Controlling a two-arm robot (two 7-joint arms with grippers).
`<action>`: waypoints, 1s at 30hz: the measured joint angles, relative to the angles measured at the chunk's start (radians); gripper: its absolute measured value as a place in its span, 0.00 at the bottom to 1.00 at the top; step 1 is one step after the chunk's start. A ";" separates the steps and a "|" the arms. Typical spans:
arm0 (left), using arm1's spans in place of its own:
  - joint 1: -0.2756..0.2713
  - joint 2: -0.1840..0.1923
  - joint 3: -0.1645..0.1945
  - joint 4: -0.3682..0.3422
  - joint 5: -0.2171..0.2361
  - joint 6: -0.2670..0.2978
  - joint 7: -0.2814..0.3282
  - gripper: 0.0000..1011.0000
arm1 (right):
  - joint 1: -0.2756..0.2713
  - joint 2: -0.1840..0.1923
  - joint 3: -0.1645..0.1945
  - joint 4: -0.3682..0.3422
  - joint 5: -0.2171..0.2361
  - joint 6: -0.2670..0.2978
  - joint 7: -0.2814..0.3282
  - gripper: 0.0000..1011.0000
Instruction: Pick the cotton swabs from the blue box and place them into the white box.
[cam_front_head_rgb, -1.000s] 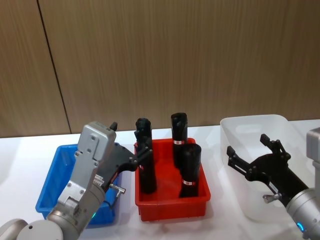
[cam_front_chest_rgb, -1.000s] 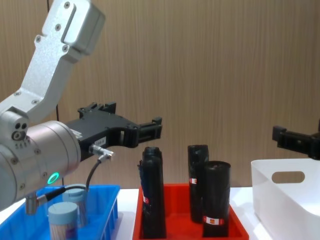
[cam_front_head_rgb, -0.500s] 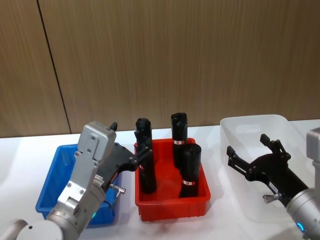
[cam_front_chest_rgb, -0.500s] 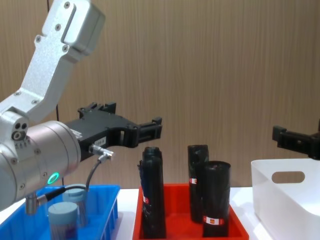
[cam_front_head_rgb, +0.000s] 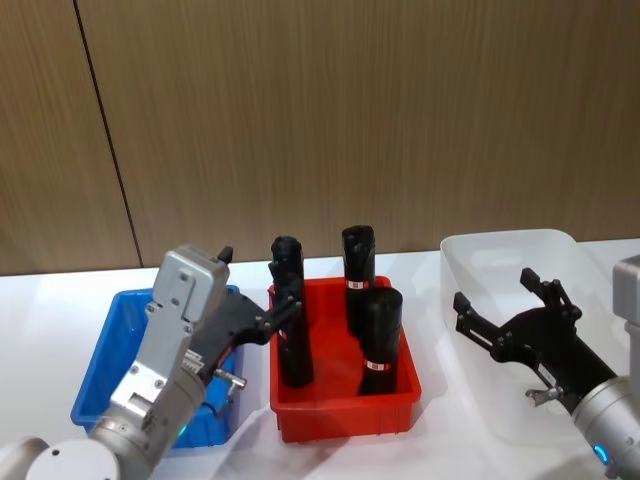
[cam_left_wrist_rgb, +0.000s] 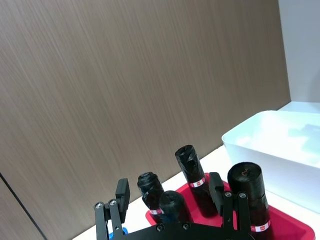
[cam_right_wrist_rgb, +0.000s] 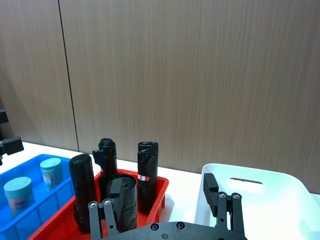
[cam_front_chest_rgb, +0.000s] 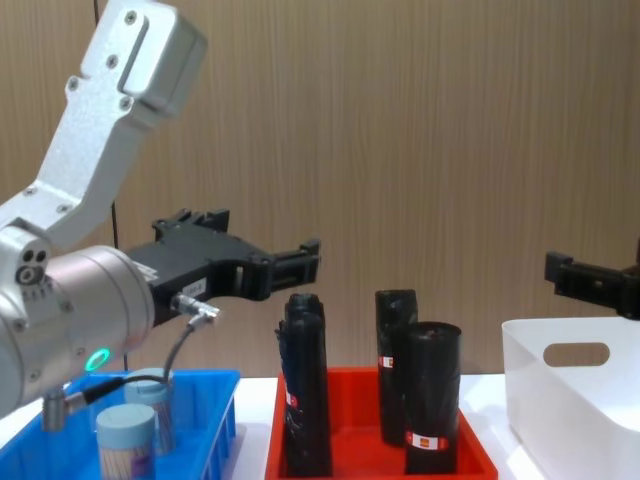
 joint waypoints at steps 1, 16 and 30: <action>-0.001 0.003 -0.003 0.002 0.001 -0.001 -0.006 0.99 | 0.000 0.000 0.000 0.000 0.000 0.000 0.000 0.99; 0.023 0.060 -0.058 -0.004 -0.072 0.033 0.015 0.99 | 0.000 0.000 0.000 0.000 0.000 0.000 0.000 0.99; 0.068 0.103 -0.103 -0.023 -0.206 0.098 0.066 0.99 | 0.000 0.000 0.000 0.000 0.000 0.000 0.000 0.99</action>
